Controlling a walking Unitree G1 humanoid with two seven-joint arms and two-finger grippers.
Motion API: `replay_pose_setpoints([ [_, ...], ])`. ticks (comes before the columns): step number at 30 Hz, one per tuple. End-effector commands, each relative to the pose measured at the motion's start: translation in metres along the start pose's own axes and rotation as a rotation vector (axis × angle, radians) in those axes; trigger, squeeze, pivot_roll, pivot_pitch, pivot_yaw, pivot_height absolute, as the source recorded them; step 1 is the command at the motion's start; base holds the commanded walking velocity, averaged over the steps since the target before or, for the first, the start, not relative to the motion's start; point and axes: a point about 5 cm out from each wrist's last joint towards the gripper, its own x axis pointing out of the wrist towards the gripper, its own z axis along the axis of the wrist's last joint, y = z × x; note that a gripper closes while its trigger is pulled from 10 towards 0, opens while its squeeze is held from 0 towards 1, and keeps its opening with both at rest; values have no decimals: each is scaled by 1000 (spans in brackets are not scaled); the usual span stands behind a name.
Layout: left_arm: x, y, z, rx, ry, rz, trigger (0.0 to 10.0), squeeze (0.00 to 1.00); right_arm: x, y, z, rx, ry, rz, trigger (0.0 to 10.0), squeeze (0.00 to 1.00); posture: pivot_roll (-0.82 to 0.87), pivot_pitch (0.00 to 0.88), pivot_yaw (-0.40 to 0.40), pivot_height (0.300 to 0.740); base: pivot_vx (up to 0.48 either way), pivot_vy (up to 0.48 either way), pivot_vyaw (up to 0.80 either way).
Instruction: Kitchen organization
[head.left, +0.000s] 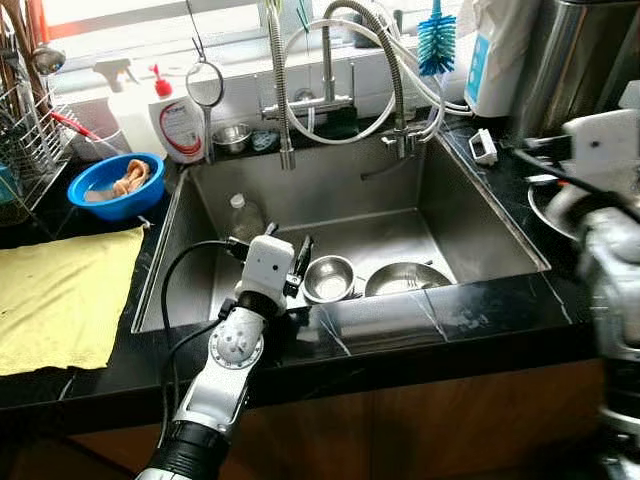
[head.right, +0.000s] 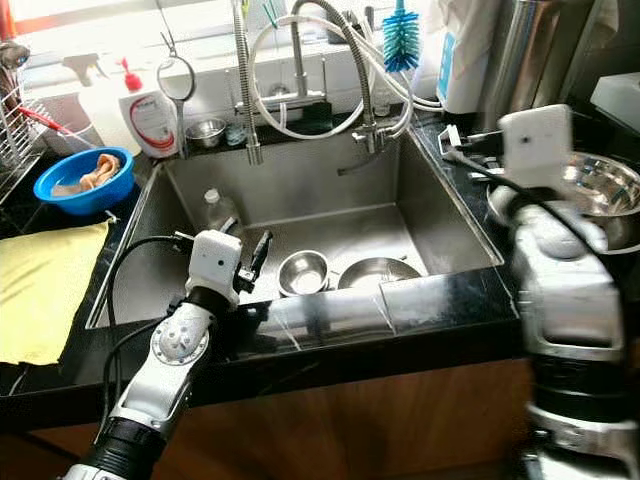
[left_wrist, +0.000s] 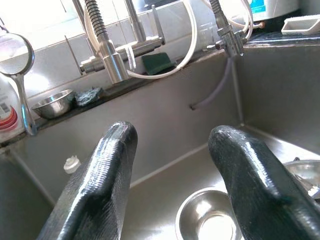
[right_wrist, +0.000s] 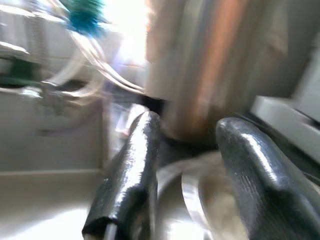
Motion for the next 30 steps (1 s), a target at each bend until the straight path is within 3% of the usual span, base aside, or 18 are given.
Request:
replay_pose_setpoints([
  [1, 2, 3, 0, 16, 4, 2, 10000, 0, -2, -4, -5, -11, 36, -19, 10000, 1000, -274, 0, 149, 740, 0, 0, 0],
  [4, 3, 3, 1, 17, 5, 1, 10000, 0, -4, -15, -12, -16, 81, -54, 10000, 1000, -276, 0, 152, 740, 0, 0, 0],
  [8, 2, 5, 0, 19, 7, 3, 10000, 0, -4, -16, -16, -24, 100, -27, 10000, 1000, -273, 0, 152, 740, 0, 0, 0],
  [13, 1, 7, 0, 22, 10, 10, 10000, 0, -2, -9, -12, 2, 78, 31, 10000, 1000, -265, 0, 151, 740, 0, 0, 0],
  [15, 1, 8, 1, 28, 9, 10, 10000, 0, -1, 0, -12, 79, 63, 89, 10000, 1000, -255, 0, 147, 740, 0, 0, 0],
  [17, 1, 8, 1, 27, 8, 12, 10000, 0, -1, 2, -12, 94, 64, 97, 10000, 1000, -255, 0, 147, 740, 0, 0, 0],
  [20, 1, 11, 1, 29, 9, 19, 10000, 0, -1, 10, -17, 64, 100, 157, 10000, 1000, -252, 0, 146, 740, 0, 0, 0],
  [21, 1, 11, 1, 30, 10, 20, 10000, 0, -1, 11, -18, 38, 107, 180, 10000, 380, -252, 0, 146, 740, 0, 0, 0],
  [22, 1, 11, 0, 30, 11, 20, 10000, 0, -2, 13, -20, -8, 107, 224, 10000, 0, -255, 0, 147, 740, 0, 0, 0],
  [30, 0, 11, 0, 30, 12, 25, 10000, 0, 2, -10, -14, -84, 111, 161, 10000, 0, -253, 0, 146, 740, 0, 0, 0],
])
